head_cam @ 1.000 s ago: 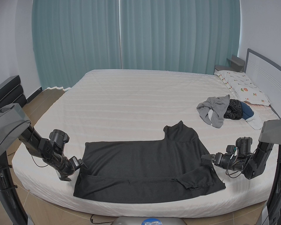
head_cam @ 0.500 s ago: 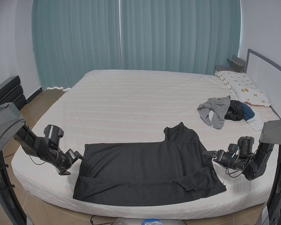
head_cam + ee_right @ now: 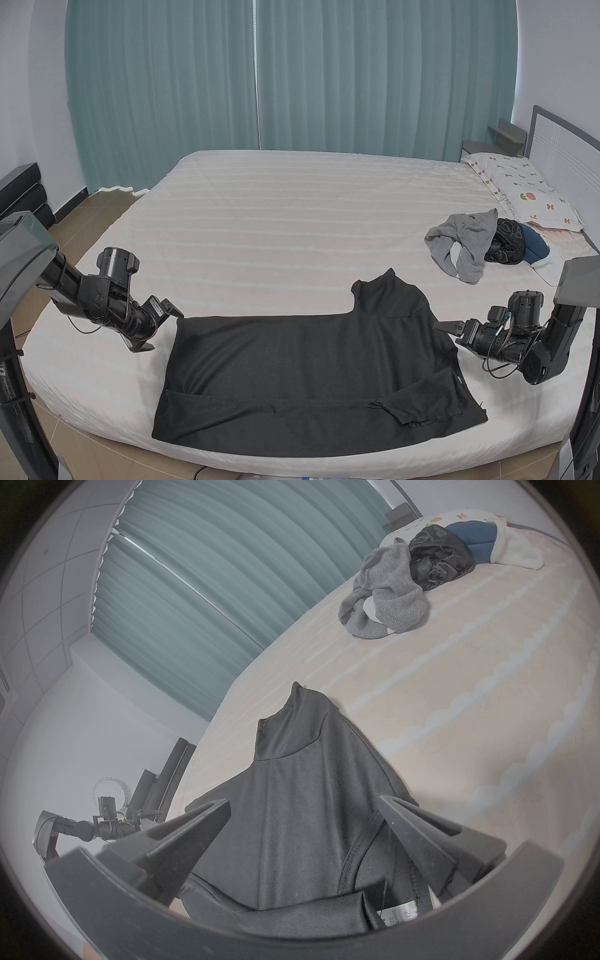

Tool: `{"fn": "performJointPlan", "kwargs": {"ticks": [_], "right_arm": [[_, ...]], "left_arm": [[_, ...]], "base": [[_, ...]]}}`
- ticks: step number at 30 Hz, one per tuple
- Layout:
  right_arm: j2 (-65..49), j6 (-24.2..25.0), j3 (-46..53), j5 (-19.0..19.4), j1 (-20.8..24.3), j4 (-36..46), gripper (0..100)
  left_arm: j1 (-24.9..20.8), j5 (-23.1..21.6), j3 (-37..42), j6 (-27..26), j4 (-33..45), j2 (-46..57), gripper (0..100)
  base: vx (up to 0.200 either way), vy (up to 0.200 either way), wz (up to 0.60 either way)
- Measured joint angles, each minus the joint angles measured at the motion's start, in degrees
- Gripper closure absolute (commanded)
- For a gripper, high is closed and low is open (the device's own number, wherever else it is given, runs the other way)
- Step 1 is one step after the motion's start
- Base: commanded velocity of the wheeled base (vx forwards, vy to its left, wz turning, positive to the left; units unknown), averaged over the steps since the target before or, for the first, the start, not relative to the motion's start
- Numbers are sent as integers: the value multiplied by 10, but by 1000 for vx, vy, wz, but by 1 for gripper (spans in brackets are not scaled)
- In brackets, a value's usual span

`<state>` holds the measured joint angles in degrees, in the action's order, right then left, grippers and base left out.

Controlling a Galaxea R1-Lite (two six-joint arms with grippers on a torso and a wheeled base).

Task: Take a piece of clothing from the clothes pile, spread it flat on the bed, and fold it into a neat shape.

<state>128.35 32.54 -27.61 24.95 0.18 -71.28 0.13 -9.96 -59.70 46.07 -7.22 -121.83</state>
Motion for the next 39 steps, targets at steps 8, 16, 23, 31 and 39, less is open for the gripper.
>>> {"fn": "performJointPlan", "kwargs": {"ticks": [8,16,23,31,39], "right_arm": [[0,0,3,0,3,0,0],[1,-1,4,0,5,0,0],[2,-1,2,0,6,0,0],[1,-1,-9,-1,7,1,0],[-1,-2,-39,-30,22,12,0]], "left_arm": [[0,-14,-73,-7,-15,-55,0],[0,-37,-104,-69,-104,-114,0],[3,-64,-110,-93,-163,-157,0],[3,-59,-110,-116,-167,-177,100],[5,-50,-110,-116,-169,-184,100]], "base": [[0,0,0],[0,0,0],[0,0,0],[0,0,0],[0,0,0]]}}
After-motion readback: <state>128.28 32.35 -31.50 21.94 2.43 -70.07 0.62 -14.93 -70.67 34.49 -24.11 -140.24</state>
